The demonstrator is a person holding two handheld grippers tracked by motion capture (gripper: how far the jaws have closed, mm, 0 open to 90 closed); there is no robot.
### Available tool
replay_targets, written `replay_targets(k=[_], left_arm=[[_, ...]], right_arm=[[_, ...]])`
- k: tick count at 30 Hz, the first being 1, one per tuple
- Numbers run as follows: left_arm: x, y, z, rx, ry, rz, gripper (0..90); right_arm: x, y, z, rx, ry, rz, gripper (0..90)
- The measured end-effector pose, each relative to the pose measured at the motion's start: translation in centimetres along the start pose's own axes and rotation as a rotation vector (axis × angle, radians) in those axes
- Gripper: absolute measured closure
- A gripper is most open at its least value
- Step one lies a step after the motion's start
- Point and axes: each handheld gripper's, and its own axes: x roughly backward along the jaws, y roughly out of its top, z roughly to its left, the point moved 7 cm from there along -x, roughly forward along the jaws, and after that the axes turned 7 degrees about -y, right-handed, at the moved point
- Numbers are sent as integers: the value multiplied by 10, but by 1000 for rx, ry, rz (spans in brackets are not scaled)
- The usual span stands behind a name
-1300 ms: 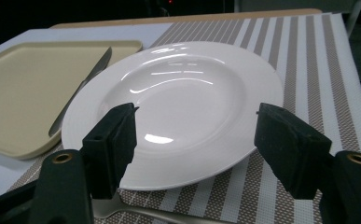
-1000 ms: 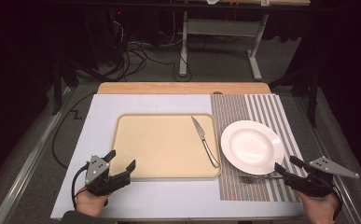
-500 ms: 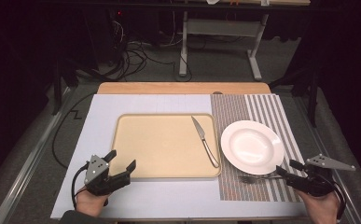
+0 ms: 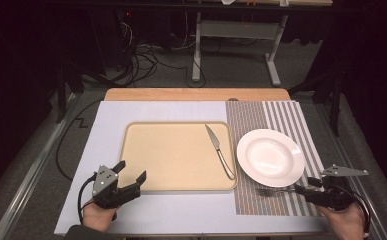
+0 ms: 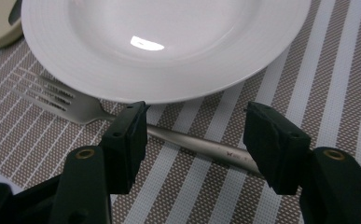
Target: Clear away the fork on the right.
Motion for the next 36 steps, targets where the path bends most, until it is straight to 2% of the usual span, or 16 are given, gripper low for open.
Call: replay_targets(k=[12,18,22,27,31,36], left_arm=[[-2,-4,-2,-6,-7,15,217],[-2,-3,-1,-6,-4,13,217],[-3,-4,-1,-7,-3,20,217],[-3,-4,-1,-10,-2,20,217],[-2,-4,-1,-9,-3,15,217],[-3,-4,-1,-8,-2,18,218]], right_arm=[[-17,-2,8,83,24,126,439],[-20,0,13,122,22,149,445],[-26,1,13,134,43,162,417],[-27,0,15,163,30,173,413],[-24,-1,19,193,18,191,480],[-22,-2,26,227,46,195,559]])
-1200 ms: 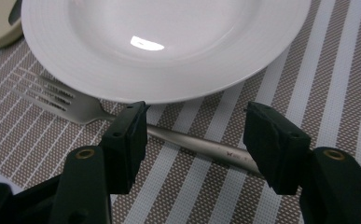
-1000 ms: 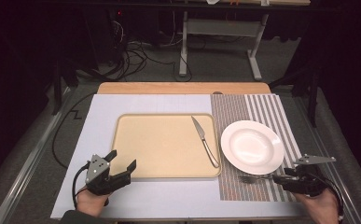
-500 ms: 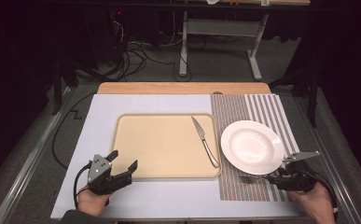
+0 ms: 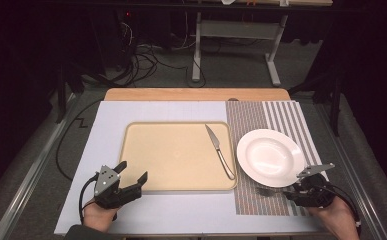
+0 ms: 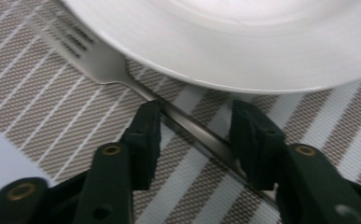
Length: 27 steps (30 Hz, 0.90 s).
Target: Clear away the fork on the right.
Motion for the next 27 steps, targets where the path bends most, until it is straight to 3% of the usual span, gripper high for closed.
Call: replay_targets(k=[8,12,15,19,22,27], left_arm=[[2,1,-1,-8,-2,-2,218],[2,2,-1,-6,-5,-5,218],[1,1,-1,-9,-3,-3,218],[1,4,3,5,15,-18,220],[1,4,3,6,13,-18,220],[1,4,2,4,9,-17,220]], right_arm=[[4,0,14,63,47,14,706],[4,1,17,69,44,21,715],[3,2,23,96,88,2,771],[2,5,27,139,62,5,790],[3,6,32,156,89,5,823],[2,9,39,202,81,6,848]])
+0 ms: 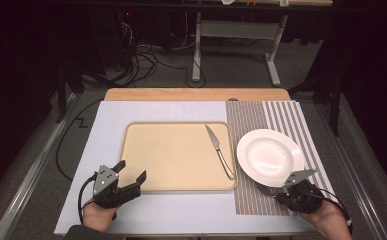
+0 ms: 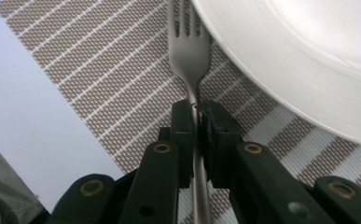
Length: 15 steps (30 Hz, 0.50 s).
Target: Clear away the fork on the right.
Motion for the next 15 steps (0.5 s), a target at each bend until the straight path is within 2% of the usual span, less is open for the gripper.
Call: replay_targets(k=[2,7,15], left_arm=[[0,0,0,-2,-1,3,220],[-1,-1,0,-3,0,6,220],[-1,0,2,3,2,4,220]], right_arm=[[-1,2,2,19,0,-8,850],[-1,1,1,15,15,-21,855],[-1,3,2,36,-2,-19,857]])
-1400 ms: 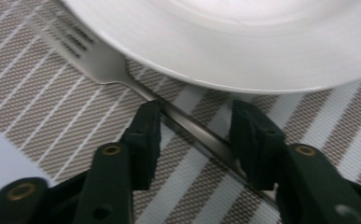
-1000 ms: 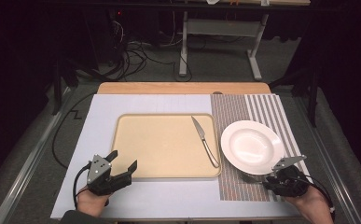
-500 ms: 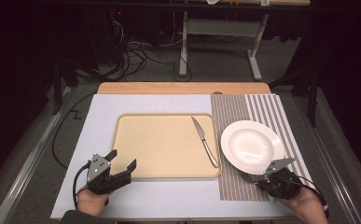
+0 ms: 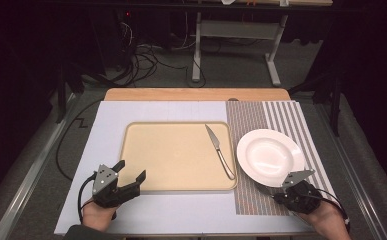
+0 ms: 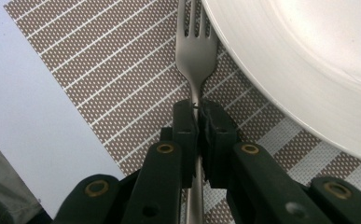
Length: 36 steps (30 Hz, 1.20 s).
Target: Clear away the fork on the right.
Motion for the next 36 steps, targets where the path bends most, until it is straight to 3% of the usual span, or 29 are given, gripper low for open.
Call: replay_targets(k=[15,21,36], left_arm=[[0,0,2,1,2,1,220],[0,0,1,0,0,4,220],[1,-1,0,-13,-1,6,219]], right_arm=[[1,12,11,26,21,-28,859],[7,21,15,27,45,-73,859],[10,44,19,24,64,-86,860]])
